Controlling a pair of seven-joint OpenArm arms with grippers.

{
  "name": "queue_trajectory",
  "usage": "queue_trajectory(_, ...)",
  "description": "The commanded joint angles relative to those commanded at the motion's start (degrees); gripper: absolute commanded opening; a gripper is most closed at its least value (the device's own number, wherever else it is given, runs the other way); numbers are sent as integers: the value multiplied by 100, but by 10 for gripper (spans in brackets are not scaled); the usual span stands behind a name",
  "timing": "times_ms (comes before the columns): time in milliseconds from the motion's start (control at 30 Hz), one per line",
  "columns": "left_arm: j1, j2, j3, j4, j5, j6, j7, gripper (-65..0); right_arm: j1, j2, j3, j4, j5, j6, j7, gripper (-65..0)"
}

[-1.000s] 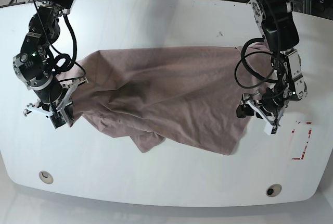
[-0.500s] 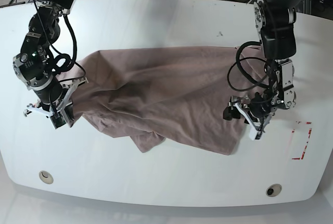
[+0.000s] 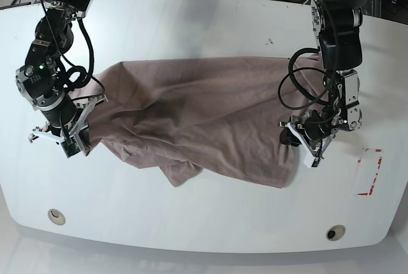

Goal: Layout the t-shirt on the table in an organized manner, then fold the t-shirt properly

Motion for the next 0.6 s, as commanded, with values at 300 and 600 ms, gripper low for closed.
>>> queue_trajectory(300,167,-79,-9,862,0,0,35,-650,9,0,9,-9,0,0,9,-647)
queue_trajectory(600,730,-369,-457,3358,0,0,44,-650,378,158,44,-18,-237,0,9,-647)
